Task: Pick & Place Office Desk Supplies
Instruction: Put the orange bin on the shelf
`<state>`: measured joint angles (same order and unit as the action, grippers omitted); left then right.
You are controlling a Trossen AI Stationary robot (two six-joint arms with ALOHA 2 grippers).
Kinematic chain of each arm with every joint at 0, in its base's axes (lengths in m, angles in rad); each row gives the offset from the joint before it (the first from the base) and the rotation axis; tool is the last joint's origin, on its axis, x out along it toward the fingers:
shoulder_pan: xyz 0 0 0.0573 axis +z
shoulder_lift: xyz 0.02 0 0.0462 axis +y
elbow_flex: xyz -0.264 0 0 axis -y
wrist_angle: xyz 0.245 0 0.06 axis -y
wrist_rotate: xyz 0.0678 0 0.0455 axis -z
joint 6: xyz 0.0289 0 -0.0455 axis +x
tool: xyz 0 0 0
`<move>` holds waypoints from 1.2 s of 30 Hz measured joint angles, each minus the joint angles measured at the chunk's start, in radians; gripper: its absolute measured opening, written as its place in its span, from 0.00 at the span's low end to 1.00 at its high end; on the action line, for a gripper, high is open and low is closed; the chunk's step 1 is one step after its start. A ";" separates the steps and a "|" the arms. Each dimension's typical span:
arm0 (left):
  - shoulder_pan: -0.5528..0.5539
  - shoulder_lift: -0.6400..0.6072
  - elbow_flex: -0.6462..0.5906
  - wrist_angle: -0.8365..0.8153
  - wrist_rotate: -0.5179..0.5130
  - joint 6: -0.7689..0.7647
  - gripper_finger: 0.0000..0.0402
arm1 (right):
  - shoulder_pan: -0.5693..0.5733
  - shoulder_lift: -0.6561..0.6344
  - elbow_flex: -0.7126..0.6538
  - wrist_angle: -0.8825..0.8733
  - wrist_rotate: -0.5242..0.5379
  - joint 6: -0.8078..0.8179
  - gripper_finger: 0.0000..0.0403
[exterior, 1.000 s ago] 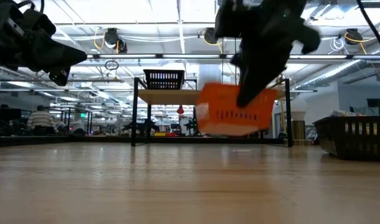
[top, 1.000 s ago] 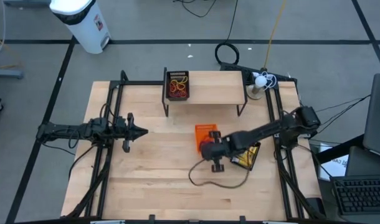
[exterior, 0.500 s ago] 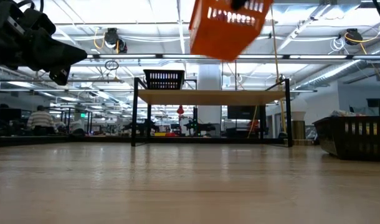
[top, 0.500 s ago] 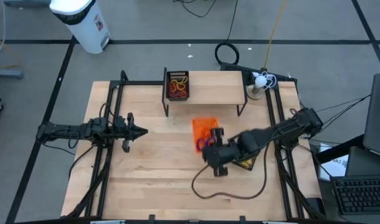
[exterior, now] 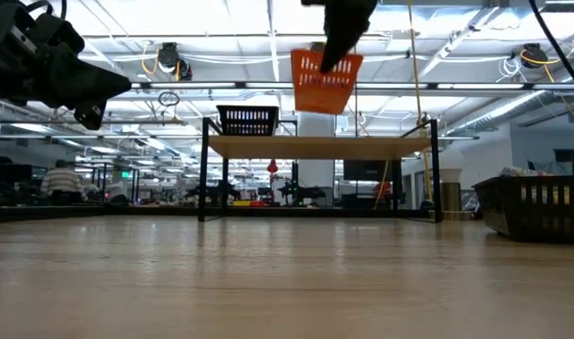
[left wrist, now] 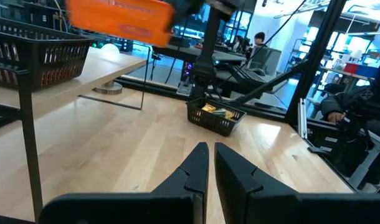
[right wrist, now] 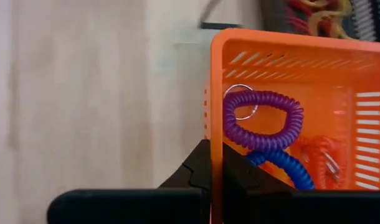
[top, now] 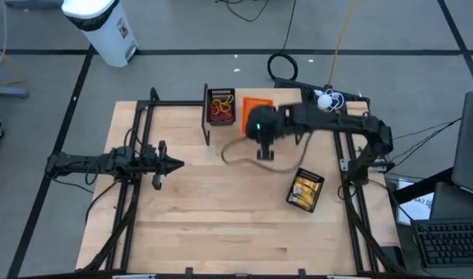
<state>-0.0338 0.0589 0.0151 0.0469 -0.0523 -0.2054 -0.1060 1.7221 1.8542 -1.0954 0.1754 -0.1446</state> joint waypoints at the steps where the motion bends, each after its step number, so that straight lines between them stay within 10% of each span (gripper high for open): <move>1: 0.000 0.000 0.000 -0.001 0.001 0.000 0.06 | -0.030 0.005 0.000 0.011 -0.016 -0.012 0.00; 36: -0.001 0.000 0.002 -0.021 0.025 -0.008 0.06 | -0.189 0.126 -0.002 0.075 -0.095 -0.131 0.13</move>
<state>-0.0345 0.0589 0.0166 0.0257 -0.0269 -0.2130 -0.2955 1.8481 1.8523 -1.0206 0.0803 -0.2761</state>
